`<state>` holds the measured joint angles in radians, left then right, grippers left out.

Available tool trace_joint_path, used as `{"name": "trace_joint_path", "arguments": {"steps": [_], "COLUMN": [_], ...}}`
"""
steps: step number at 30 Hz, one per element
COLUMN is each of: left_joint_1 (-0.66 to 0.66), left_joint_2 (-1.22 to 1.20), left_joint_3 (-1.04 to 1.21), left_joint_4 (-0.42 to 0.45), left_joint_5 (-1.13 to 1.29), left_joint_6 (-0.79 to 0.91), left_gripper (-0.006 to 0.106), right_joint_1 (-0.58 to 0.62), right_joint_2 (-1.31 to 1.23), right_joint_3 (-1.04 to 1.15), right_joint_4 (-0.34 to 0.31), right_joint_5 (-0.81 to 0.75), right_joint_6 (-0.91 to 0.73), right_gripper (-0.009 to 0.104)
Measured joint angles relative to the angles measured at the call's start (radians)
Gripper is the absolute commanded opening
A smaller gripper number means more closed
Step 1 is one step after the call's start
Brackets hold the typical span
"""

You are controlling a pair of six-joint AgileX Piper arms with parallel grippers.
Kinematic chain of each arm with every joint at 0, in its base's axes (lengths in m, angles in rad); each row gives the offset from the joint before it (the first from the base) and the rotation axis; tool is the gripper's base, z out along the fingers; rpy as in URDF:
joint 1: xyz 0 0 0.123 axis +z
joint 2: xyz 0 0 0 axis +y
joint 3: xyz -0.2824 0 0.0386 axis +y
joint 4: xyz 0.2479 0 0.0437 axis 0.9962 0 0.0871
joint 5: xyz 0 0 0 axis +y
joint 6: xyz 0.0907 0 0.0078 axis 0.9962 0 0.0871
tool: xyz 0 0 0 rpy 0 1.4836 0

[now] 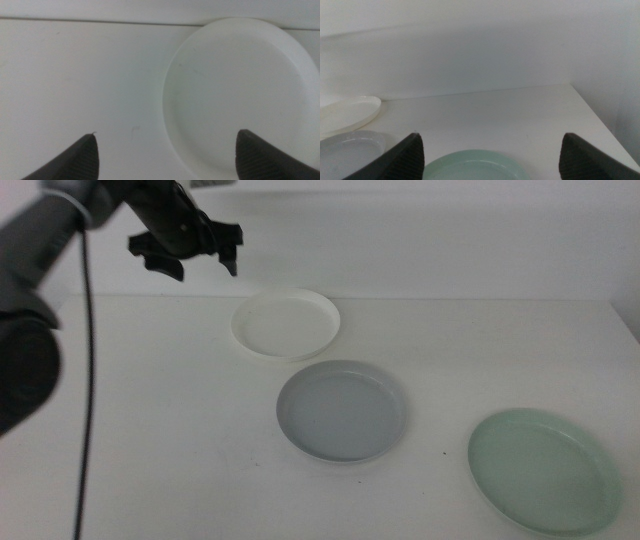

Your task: Stack the three bowls on top of each other.

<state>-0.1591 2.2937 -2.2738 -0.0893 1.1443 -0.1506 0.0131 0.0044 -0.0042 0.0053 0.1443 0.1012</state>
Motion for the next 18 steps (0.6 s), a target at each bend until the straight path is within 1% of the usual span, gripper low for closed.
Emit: {"name": "trace_joint_path", "arguments": {"steps": [3, 8, 11, 18], "left_joint_1": [0.000, 0.000, 0.000, 0.000], "left_joint_2": [0.091, 0.187, 0.224, 0.255], "left_joint_3": [-0.066, -0.078, -0.078, -0.078], "left_joint_4": [-0.008, -0.024, -0.027, -0.070], "left_joint_5": [-0.011, -0.061, -0.080, -0.085], "left_joint_6": [0.004, 0.008, 0.008, 0.035], "left_gripper": [0.094, 0.094, 0.094, 0.094], "right_joint_1": [0.000, 0.000, 0.000, 0.000], "right_joint_2": [0.000, 0.000, 0.000, 0.000], "right_joint_3": [0.000, 0.000, 0.000, 0.000], "right_joint_4": [0.000, 0.000, 0.000, 0.000], "right_joint_5": [0.000, 0.000, 0.000, 0.000], "right_joint_6": [0.000, 0.000, 0.000, 0.000], "right_gripper": [0.093, 0.093, 0.093, 0.093]}}
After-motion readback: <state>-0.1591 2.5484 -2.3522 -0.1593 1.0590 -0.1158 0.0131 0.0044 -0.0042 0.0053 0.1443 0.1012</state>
